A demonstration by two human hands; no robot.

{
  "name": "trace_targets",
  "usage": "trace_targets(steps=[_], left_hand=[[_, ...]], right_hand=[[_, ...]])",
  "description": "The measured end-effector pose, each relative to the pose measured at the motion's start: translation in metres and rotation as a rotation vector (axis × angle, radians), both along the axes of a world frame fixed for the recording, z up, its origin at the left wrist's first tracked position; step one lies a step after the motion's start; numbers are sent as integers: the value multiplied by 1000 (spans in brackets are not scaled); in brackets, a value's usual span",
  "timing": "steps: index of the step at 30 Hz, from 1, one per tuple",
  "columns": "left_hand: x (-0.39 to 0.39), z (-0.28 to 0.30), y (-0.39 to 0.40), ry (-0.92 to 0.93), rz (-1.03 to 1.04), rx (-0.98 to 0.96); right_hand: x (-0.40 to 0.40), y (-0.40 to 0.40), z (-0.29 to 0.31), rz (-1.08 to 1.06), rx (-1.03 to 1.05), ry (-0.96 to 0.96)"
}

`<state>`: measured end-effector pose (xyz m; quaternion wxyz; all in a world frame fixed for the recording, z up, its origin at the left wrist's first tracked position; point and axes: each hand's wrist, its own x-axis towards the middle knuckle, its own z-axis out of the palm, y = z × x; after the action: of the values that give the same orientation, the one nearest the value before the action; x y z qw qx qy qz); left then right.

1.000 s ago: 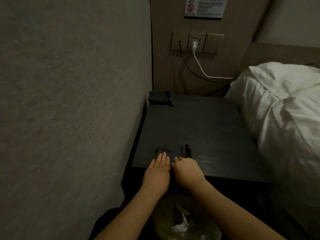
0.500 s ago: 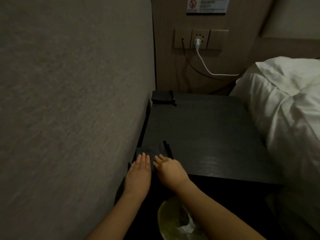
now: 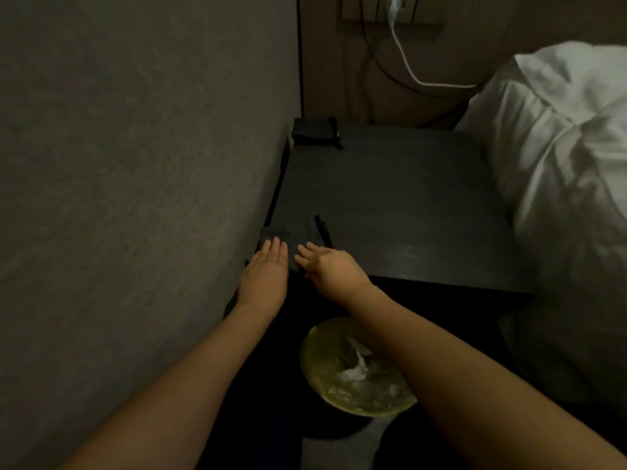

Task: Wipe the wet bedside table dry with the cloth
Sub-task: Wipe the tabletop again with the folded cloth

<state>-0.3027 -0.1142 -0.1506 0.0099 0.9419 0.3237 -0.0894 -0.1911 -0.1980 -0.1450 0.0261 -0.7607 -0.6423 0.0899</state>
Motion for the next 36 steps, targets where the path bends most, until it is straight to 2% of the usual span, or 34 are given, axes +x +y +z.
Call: trace_targets(steps=[6,18,24,29,36], left_hand=[[29,6,-41,23,-34,4],[122,2,-146,-12,-342,-1],[152,0,-190,-45,-506,-49],[154,-3,-198,-64,-579,-6],[134,-2,-199,-80,-681,-18]], right_hand=[[22,-39,0,-58,16,26],[99,-176,-7,-350,80,97],[126,-243,-25,-394,262,-115],[122,-251,-26,-437,308,-162],[97,-264,-27,-510,305,-83]])
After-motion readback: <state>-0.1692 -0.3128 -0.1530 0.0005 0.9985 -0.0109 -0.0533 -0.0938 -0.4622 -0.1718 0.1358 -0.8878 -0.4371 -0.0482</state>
